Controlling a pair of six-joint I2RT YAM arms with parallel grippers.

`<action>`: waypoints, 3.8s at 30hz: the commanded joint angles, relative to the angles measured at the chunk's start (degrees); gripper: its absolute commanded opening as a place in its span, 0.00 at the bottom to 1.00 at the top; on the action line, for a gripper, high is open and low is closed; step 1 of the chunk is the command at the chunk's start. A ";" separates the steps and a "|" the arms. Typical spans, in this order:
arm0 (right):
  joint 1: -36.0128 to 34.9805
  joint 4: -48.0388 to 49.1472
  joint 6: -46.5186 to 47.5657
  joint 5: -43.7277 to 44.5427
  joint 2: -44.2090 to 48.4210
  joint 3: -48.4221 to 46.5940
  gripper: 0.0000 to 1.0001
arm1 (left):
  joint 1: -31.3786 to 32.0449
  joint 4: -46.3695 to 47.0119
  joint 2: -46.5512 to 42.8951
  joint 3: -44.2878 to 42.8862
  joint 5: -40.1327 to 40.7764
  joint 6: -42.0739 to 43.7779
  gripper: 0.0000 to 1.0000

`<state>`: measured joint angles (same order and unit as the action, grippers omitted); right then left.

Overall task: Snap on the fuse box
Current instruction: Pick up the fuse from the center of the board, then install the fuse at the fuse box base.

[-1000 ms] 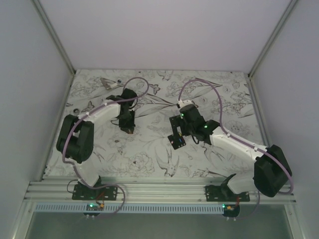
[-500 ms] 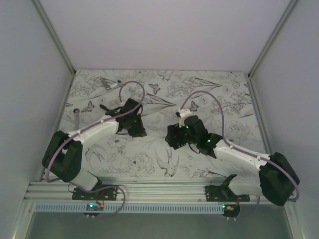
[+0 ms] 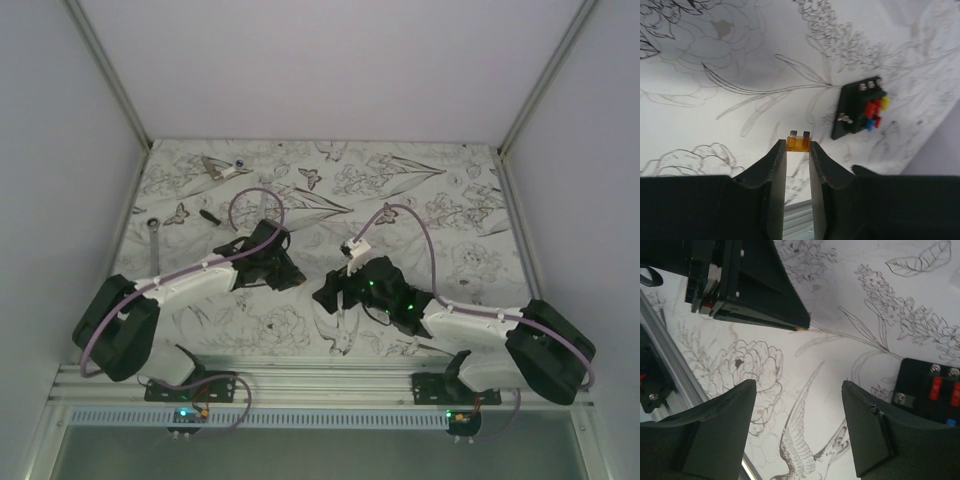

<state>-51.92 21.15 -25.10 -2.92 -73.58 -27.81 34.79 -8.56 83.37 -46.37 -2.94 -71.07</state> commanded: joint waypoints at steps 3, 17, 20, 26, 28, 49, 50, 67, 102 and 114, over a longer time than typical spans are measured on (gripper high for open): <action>-2.20 17.95 -3.33 3.08 -0.51 2.65 0.67 | 0.42 4.74 -6.67 3.43 1.09 -11.89 0.07; -3.94 33.11 -8.00 10.99 -4.14 4.77 0.46 | 2.58 6.40 -16.90 5.43 2.48 -17.33 0.09; -4.17 34.97 -8.12 11.99 -4.59 4.79 0.45 | 2.95 6.59 -17.89 5.59 2.47 -17.61 0.09; -4.32 36.15 -8.19 13.24 -5.82 3.87 0.42 | 3.68 7.04 -19.52 6.27 2.95 -18.53 0.08; -4.45 36.49 -8.21 13.29 -6.39 3.67 0.42 | 3.93 7.23 -19.86 6.35 3.30 -18.58 0.09; -5.29 41.82 -9.64 14.88 -11.27 3.00 0.20 | 5.24 9.87 -20.09 6.88 3.15 -20.15 0.09; -5.30 42.05 -9.76 15.28 -11.28 3.17 0.16 | 5.49 10.07 -20.16 6.95 3.20 -20.34 0.10; -5.34 35.05 -6.72 15.64 -9.03 2.34 0.00 | 7.06 11.17 -21.30 9.11 5.66 -19.85 0.37; 12.09 -68.18 15.70 -2.64 -17.99 -41.23 0.00 | -7.56 -4.19 -24.76 9.67 -1.75 19.11 1.00; 12.09 -70.96 16.99 -2.43 -27.00 -45.73 0.00 | -10.69 -4.34 -23.34 9.84 -4.93 21.13 1.00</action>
<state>-40.23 -47.57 -9.23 -6.22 -99.26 -70.76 24.69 -11.81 59.48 -37.21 -6.44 -51.66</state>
